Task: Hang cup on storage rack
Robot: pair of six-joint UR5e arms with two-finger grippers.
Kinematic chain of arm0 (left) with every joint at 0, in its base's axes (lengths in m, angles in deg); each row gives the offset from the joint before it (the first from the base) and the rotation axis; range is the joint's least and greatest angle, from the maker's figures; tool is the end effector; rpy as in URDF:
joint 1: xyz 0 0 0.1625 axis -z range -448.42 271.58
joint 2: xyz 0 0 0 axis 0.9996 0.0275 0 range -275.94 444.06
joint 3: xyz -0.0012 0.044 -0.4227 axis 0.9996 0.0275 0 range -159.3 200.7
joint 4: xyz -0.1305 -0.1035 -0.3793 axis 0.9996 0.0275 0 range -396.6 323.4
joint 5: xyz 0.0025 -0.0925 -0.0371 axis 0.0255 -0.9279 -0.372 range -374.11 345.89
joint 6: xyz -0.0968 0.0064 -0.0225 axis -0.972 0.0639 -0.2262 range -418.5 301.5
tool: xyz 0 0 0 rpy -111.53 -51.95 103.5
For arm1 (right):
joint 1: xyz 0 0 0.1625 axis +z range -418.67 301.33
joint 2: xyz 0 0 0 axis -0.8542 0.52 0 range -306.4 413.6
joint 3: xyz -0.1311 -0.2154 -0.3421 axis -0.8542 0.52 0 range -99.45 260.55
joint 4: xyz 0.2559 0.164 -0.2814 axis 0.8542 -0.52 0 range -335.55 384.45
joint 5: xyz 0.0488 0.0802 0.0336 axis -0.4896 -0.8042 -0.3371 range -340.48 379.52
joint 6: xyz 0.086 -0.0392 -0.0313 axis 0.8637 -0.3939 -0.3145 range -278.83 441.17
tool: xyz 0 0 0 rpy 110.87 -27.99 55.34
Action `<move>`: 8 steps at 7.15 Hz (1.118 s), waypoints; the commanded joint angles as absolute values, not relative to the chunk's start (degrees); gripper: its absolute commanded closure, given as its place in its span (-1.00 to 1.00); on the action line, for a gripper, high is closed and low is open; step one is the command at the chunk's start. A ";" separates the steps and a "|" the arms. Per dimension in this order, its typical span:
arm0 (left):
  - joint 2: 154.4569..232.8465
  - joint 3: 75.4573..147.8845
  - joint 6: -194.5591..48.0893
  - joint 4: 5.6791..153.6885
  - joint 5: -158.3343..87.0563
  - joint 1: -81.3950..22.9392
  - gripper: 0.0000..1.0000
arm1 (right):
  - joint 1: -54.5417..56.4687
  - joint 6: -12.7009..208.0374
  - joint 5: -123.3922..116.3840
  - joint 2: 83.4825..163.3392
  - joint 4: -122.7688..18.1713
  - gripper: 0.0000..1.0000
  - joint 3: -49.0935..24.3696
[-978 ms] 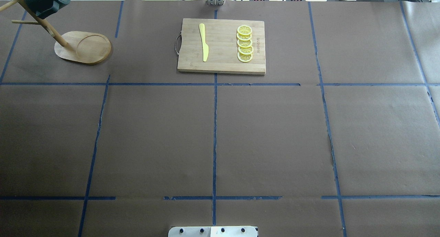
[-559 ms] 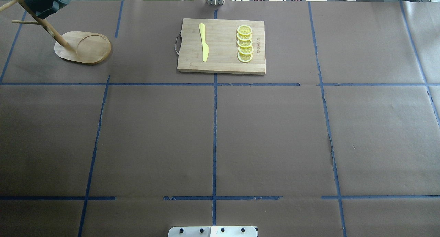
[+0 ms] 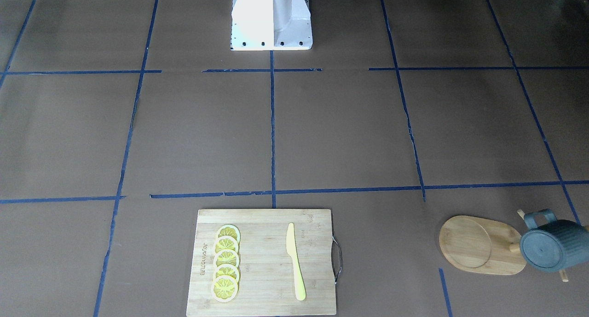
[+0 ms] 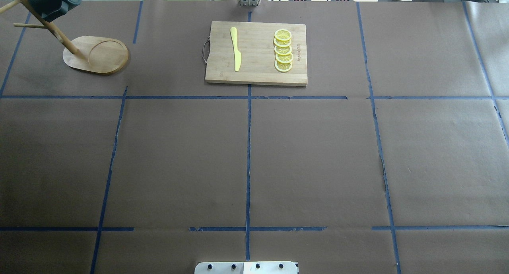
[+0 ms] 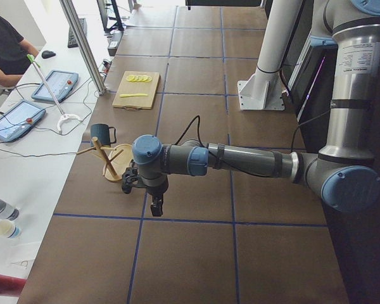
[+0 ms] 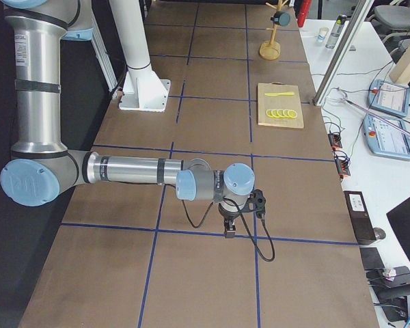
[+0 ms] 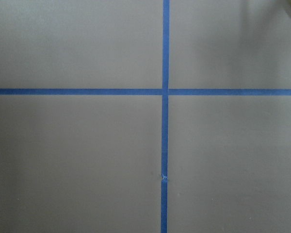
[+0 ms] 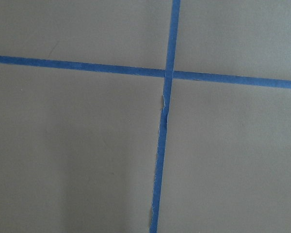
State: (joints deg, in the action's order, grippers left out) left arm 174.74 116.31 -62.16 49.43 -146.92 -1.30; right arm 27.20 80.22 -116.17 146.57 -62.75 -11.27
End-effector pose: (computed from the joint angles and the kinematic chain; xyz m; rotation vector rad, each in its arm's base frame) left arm -0.0406 -0.5001 0.6134 -0.0039 0.7481 0.0021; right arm 0.0279 -0.4751 0.6615 0.0053 -0.7981 -0.0953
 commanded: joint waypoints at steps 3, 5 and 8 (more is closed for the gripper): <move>174.50 116.50 -62.20 49.54 -146.91 -1.32 -1.00 | 27.11 80.20 -116.18 145.89 -62.65 -0.99 -11.56; 174.32 116.33 -62.20 49.54 -146.91 -1.32 -1.00 | 27.11 80.20 -116.18 145.89 -62.65 -0.99 -11.56; 174.32 116.41 -62.20 49.54 -146.91 -1.32 -1.00 | 27.11 80.38 -116.19 146.33 -62.65 -0.99 -11.48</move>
State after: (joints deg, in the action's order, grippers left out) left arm 174.33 116.39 -62.20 49.54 -146.91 -1.32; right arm 27.11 80.33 -116.16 146.18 -62.71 -11.38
